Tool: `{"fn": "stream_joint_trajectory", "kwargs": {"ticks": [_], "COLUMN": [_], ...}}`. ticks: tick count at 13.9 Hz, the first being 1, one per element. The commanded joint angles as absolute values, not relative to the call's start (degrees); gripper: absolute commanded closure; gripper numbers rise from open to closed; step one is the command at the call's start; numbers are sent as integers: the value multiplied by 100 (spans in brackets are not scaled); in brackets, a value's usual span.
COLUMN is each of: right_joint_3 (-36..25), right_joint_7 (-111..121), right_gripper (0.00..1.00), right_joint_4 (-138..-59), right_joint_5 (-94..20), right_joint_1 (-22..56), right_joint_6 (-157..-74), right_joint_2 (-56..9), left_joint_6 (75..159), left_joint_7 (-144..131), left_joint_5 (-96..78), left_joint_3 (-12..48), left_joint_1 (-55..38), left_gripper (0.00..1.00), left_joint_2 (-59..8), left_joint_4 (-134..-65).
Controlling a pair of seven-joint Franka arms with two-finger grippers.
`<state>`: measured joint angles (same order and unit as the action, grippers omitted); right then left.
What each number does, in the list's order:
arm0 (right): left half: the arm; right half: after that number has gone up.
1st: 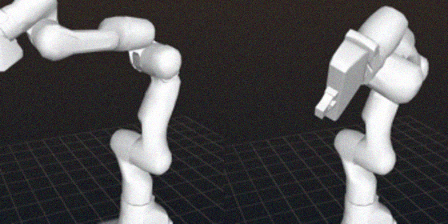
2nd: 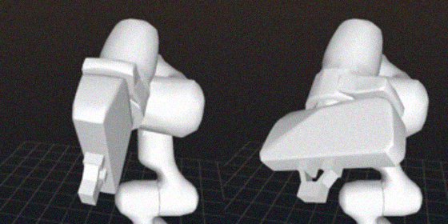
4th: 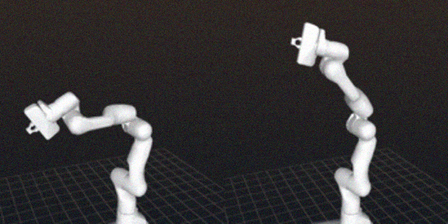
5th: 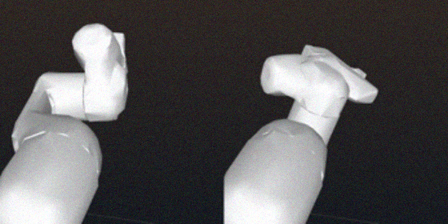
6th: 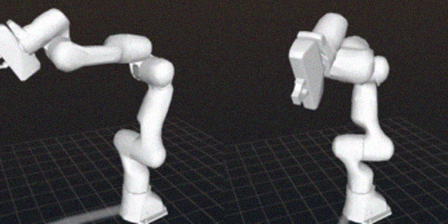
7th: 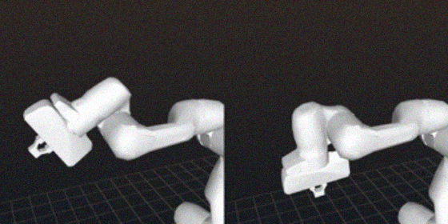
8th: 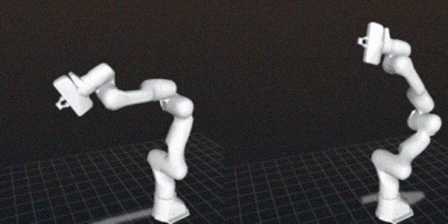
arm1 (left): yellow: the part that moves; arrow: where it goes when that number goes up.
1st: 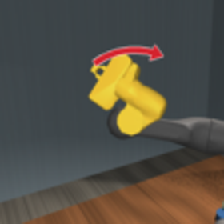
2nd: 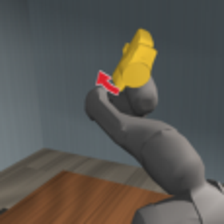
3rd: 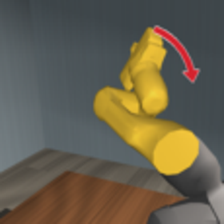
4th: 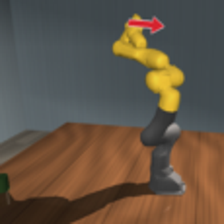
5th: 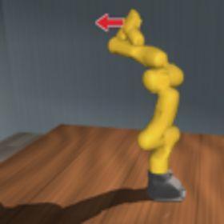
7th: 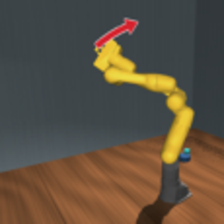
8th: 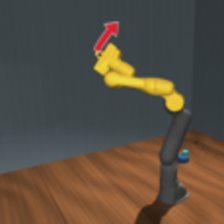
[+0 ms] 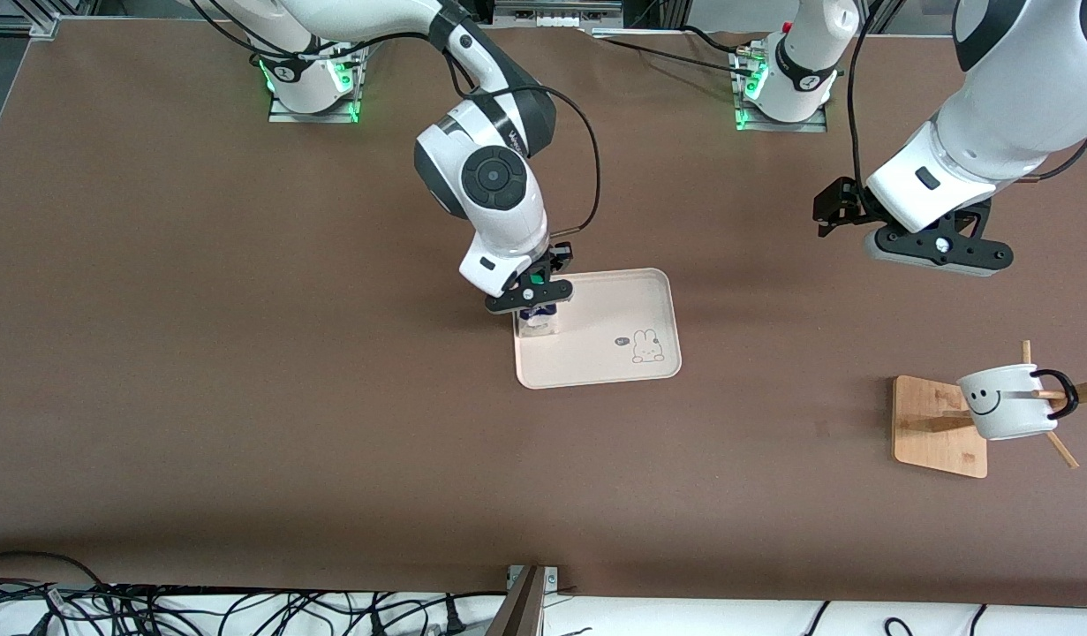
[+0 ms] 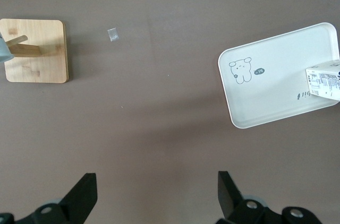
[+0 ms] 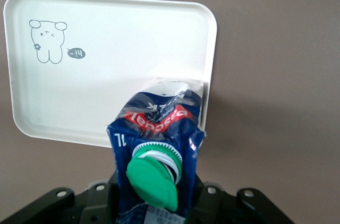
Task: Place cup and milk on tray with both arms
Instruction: 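Carry the carton onto the white tray and open the right gripper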
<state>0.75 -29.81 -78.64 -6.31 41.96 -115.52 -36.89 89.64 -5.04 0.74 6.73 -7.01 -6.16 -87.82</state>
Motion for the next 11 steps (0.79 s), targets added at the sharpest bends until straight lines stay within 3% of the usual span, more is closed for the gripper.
{"fn": "stream_joint_trajectory", "kwargs": {"ticks": [1, 3, 6, 9, 11], "right_joint_3": [9, -9, -9, -88, -297], "right_joint_7": [-3094, -3172, -3304, -3279, -3217], "right_gripper": [49, 0, 0, 0, 0], "right_joint_4": [-7699, -7699, -7629, -7594, -7594], "right_joint_5": [-554, -554, -571, -615, -624], "right_joint_1": [4254, 4254, 4201, 4088, 3816], "right_joint_6": [-11549, -11558, -11488, -11216, -10909], "right_joint_2": [-3805, -3841, -3718, -3333, -2903], "left_joint_6": [8754, 8632, 8814, 10059, 11279], "left_joint_7": [-606, -606, -780, -1353, -1799], "left_joint_5": [35, 62, 123, 466, 475], "left_joint_3": [659, 624, 528, 527, 554], "left_joint_1": [-808, -800, -686, -371, -150], "left_gripper": [0, 0, 0, 0, 0], "left_joint_2": [-1026, -1378, -1511, -1328, -882], "left_joint_4": [-8263, -7736, -7830, -8505, -9556]}}
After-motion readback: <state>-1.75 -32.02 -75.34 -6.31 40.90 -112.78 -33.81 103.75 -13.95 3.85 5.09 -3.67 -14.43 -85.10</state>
